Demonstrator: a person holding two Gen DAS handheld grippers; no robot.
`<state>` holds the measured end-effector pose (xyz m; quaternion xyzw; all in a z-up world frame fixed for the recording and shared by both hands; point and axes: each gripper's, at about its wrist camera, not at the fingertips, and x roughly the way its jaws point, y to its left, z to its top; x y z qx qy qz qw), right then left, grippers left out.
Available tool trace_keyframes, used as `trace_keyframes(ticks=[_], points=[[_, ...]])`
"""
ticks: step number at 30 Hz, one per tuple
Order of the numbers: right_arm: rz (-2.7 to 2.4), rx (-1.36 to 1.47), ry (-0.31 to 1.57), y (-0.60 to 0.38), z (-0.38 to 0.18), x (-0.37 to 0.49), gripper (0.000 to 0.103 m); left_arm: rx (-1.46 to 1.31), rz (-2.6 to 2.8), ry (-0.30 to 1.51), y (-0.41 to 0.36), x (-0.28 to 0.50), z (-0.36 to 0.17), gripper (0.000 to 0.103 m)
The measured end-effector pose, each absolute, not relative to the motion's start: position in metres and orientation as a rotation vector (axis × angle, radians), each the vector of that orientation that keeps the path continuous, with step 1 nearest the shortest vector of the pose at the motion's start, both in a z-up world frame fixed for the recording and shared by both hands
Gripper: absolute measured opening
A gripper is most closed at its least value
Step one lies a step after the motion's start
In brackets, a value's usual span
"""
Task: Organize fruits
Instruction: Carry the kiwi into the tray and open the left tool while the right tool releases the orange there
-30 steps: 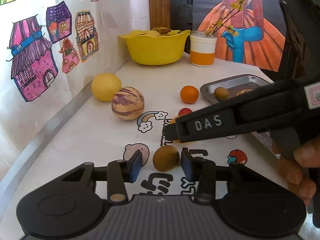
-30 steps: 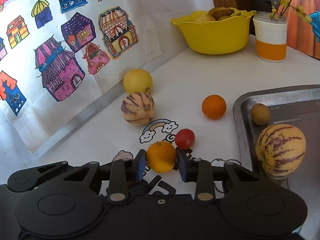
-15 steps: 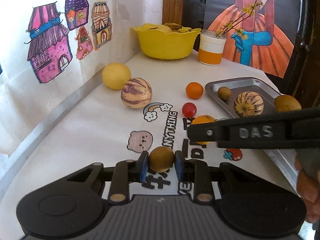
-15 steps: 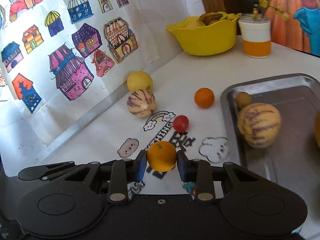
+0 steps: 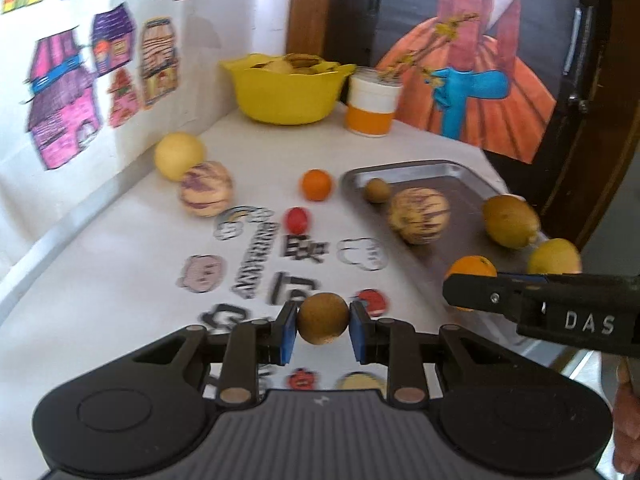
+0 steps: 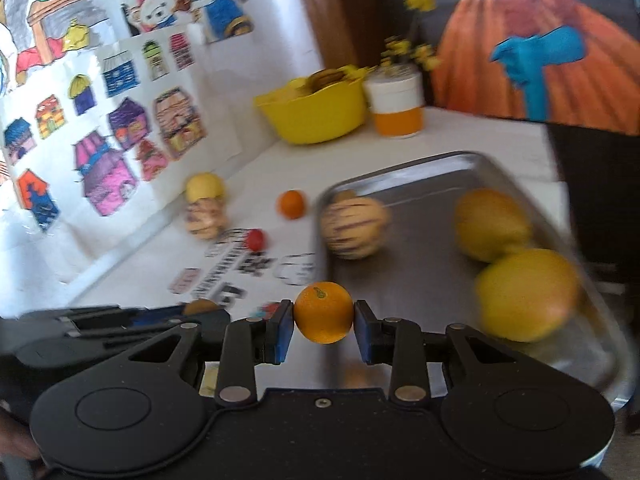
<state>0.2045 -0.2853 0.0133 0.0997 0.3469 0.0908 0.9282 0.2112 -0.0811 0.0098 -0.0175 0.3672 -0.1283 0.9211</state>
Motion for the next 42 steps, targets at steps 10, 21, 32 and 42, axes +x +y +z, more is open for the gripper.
trace_keyframes(ticks=[10,21,32,42], points=[[0.073,0.199,0.688,-0.329,0.0,0.164,0.035,0.028,-0.387,0.756,-0.152,0.208,0.013,0.03],[0.035,0.193,0.678,-0.345,-0.008,0.147,0.037,0.063,-0.396,0.785,-0.185,0.215,0.008,0.03],[0.034,0.176,0.659,-0.341,-0.003,0.144,0.045,0.053,-0.397,0.785,-0.184,0.214,0.012,0.032],[0.031,0.162,0.613,-0.334,0.012,0.134,0.095,-0.004,-0.352,0.695,-0.158,0.206,0.037,0.087]])
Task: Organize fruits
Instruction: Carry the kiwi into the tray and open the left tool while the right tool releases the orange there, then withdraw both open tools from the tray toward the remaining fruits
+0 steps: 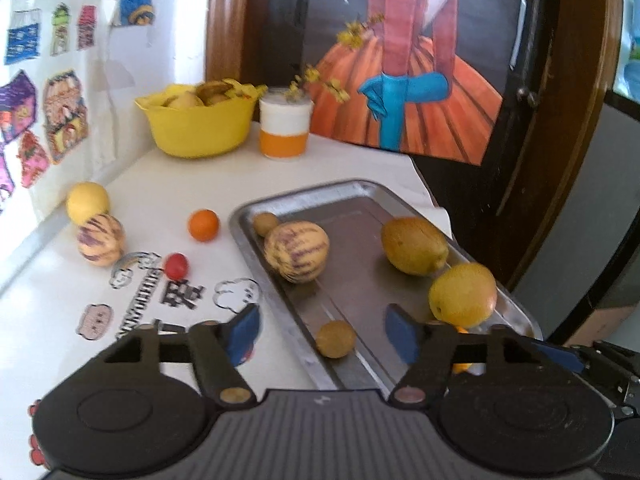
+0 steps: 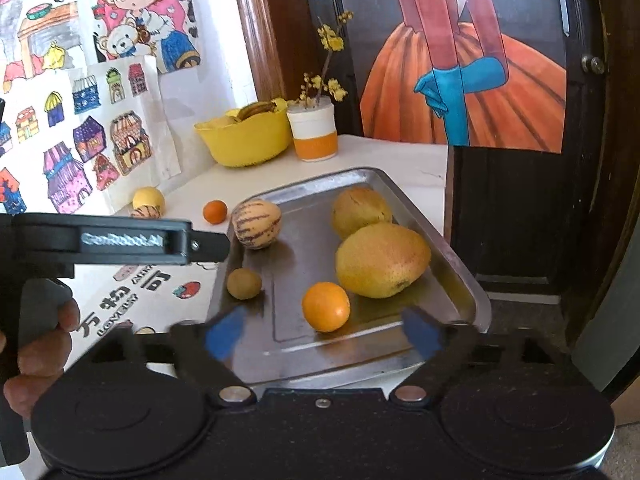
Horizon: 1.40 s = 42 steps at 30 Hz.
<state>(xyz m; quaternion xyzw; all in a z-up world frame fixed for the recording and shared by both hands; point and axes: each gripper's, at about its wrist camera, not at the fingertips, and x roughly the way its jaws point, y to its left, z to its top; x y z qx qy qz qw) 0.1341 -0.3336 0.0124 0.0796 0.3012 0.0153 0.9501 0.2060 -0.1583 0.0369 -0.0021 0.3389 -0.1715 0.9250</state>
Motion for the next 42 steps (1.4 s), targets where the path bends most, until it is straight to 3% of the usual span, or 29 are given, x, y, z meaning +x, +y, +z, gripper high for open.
trace_keyframes(ticks=[1,4,25,42], points=[[0.031,0.159,0.606,-0.331,0.015,0.132,0.1,-0.013,-0.335,0.684,-0.154,0.204,0.039,0.097],[0.032,0.137,0.594,-0.323,0.02,0.128,0.102,-0.035,-0.274,0.638,-0.139,0.197,0.046,0.102],[0.249,-0.031,0.666,-0.218,0.038,0.109,0.102,-0.146,-0.017,0.642,0.003,0.147,0.035,0.102],[0.372,-0.144,0.669,-0.162,0.072,0.188,0.102,-0.129,0.154,0.688,0.061,0.178,0.027,0.102]])
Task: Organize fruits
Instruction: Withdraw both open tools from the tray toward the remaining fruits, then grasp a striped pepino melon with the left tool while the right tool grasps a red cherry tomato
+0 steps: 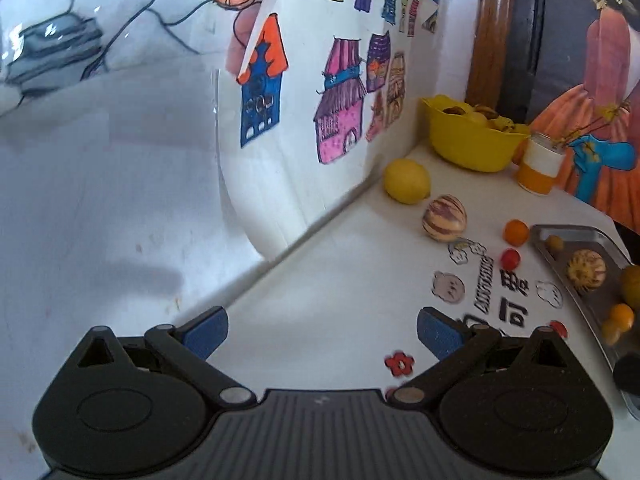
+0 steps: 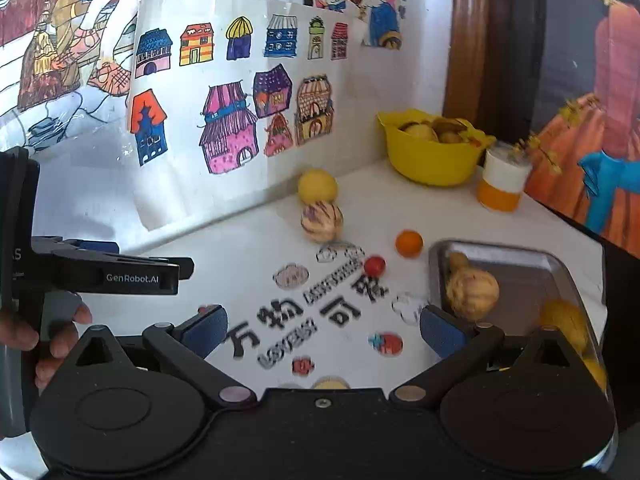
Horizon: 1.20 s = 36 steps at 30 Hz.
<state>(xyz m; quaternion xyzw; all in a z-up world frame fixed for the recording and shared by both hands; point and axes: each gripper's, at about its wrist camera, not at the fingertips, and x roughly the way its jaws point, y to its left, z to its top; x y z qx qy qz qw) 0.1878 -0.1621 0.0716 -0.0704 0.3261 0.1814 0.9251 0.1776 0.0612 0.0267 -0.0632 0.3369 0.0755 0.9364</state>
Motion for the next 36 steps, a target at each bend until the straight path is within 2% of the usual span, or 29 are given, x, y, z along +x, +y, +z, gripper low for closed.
trace_keyframes(ticks=[6,15,21,31,36], points=[[0.342,-0.175,0.635,-0.158,0.075,0.218,0.102,-0.152,0.126,0.68,0.062,0.2,0.031,0.102],[0.303,-0.076,0.612,-0.167,0.038,0.253,0.102,-0.184,0.082,0.678,0.047,0.241,0.025,0.102],[0.33,-0.039,0.609,-0.166,0.02,0.282,0.102,-0.1,-0.012,0.611,0.029,0.27,0.028,0.102],[0.304,-0.052,0.681,-0.159,-0.017,0.316,0.078,-0.028,-0.103,0.661,0.007,0.325,0.007,0.102],[0.325,-0.048,0.706,-0.16,-0.027,0.323,0.071,-0.001,-0.156,0.668,-0.001,0.336,-0.002,0.1]])
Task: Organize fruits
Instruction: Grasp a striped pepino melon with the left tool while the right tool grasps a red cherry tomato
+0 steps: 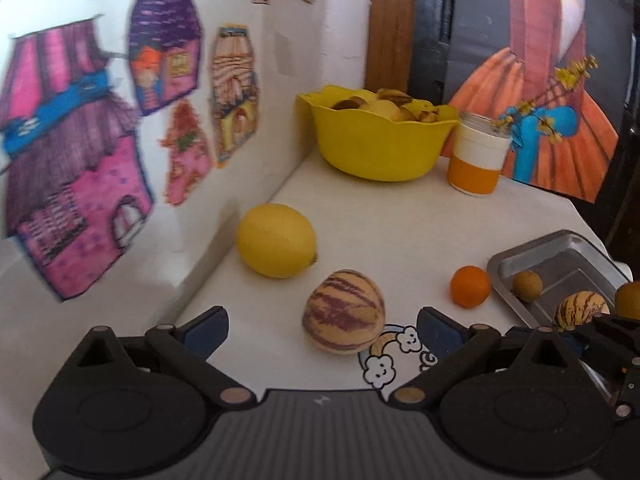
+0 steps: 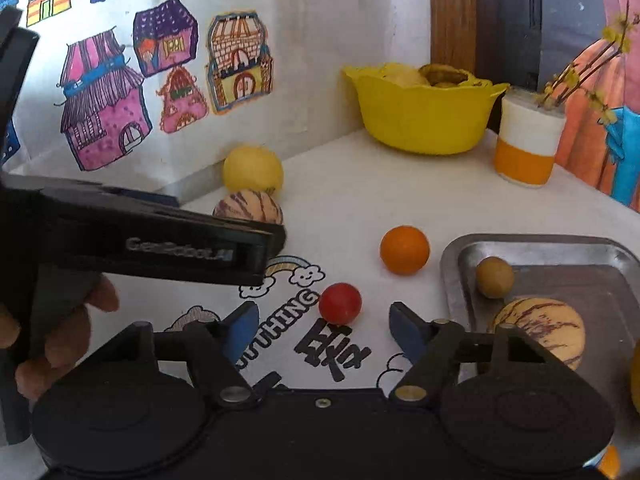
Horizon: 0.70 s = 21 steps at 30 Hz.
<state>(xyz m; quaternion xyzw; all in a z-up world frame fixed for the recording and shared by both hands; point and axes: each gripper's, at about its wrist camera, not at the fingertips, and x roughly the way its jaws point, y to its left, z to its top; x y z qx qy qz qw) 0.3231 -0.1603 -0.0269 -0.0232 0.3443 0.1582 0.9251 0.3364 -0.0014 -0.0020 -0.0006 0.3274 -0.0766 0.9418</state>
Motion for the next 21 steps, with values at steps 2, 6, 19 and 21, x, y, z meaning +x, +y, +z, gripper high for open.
trace_keyframes(ticks=[2,6,19,21], points=[[0.324,-0.059,0.699,-0.16,-0.029,0.324,0.068,0.015,-0.168,0.672,-0.005,0.341,-0.005,0.097],[0.326,-0.081,0.685,-0.159,-0.03,0.326,0.059,0.023,-0.192,0.697,-0.009,0.349,-0.012,0.087],[0.323,-0.09,0.671,-0.158,-0.028,0.327,0.027,0.007,-0.193,0.723,-0.01,0.347,-0.018,0.052],[0.319,-0.087,0.672,-0.159,-0.027,0.326,0.024,0.001,-0.196,0.729,-0.009,0.343,-0.017,0.052]])
